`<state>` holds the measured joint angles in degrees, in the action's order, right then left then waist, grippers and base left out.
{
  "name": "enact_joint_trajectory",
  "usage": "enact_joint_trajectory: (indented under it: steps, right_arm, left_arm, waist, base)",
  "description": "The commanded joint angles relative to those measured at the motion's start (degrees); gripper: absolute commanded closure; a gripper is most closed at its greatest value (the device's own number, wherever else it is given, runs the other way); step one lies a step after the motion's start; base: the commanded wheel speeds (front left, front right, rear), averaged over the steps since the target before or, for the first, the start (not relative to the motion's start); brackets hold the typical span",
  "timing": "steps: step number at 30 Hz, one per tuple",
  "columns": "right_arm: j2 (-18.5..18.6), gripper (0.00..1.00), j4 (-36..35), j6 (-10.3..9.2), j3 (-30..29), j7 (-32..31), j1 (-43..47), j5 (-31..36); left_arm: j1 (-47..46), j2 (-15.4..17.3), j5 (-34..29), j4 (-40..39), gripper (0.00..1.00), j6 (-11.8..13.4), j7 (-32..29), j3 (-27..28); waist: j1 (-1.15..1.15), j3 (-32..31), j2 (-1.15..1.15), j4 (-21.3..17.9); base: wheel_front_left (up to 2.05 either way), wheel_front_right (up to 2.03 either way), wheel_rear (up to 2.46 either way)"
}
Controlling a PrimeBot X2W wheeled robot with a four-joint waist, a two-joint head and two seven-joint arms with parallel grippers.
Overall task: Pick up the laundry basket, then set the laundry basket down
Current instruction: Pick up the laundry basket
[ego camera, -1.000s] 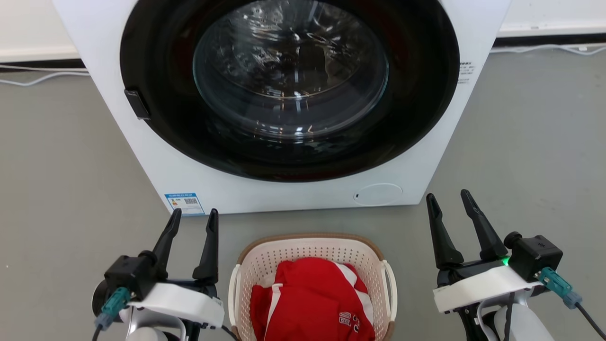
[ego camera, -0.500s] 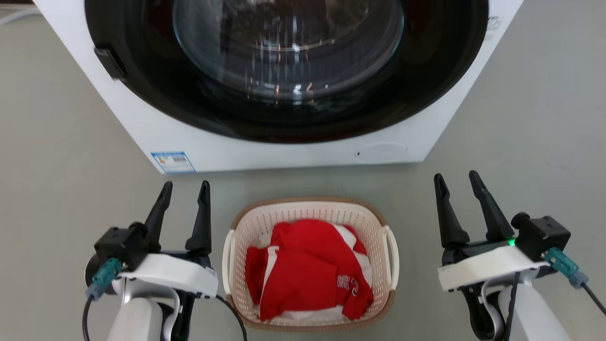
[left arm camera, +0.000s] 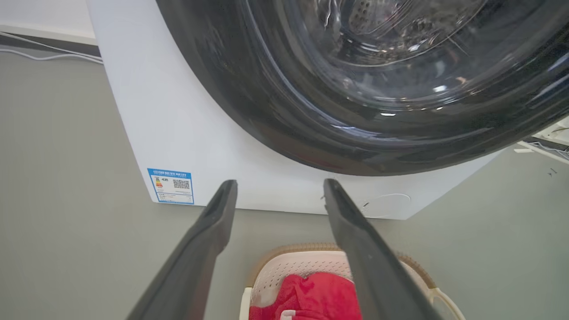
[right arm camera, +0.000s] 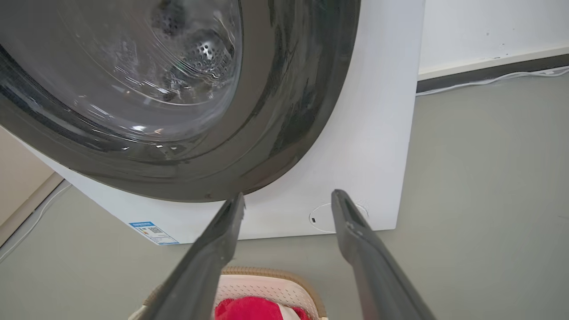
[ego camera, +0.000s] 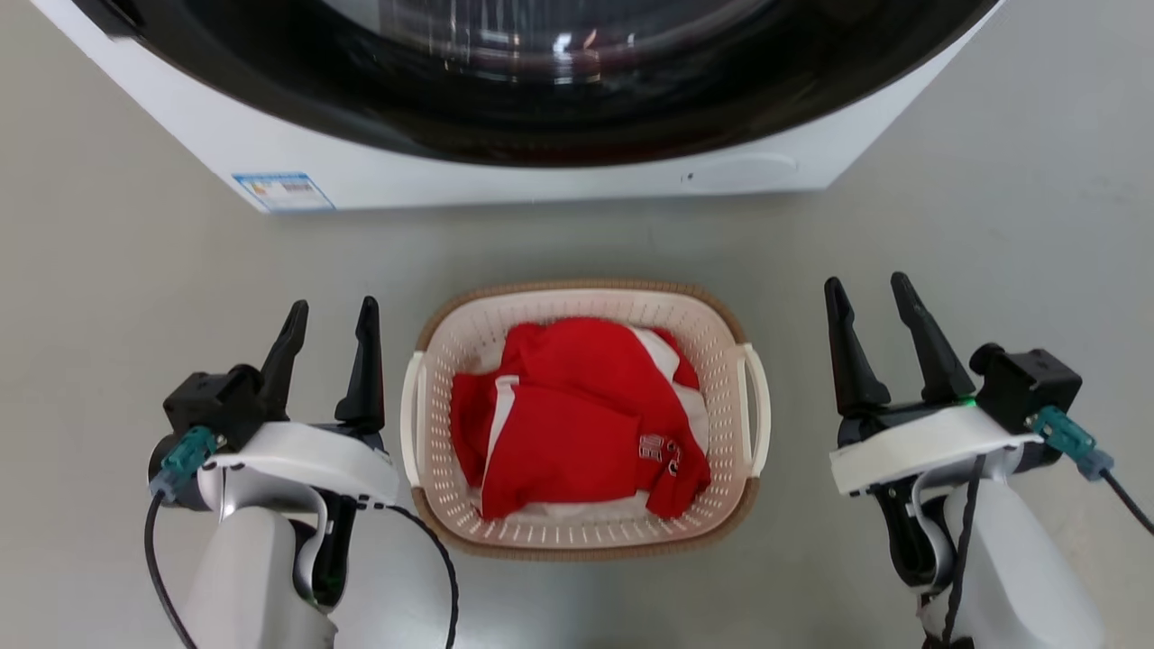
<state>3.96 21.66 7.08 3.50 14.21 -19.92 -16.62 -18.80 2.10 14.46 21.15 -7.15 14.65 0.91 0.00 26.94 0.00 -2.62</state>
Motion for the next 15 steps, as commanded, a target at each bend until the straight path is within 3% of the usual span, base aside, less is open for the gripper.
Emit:
enact_joint_trajectory:
  steps: [1, 15]
  right_arm:
    - [-0.10, 0.00, -0.05, 0.41, 1.12, 0.79, -1.24, -0.36]
    - [-0.30, 0.00, 11.05, 0.41, 2.25, 0.79, -6.84, -0.59]
  left_arm:
    - [-2.09, 0.77, -0.25, 0.40, 0.00, -0.29, 0.35, 1.76]
    - [-10.39, 1.49, -0.27, 13.32, 0.00, -0.33, 0.35, -1.62]
  waist:
    - [0.00, 3.32, 0.00, -0.08]
    - [0.00, 14.78, 0.00, 0.72]
  base:
    - [0.00, 0.00, 0.00]
    - [0.00, 0.00, 0.00]
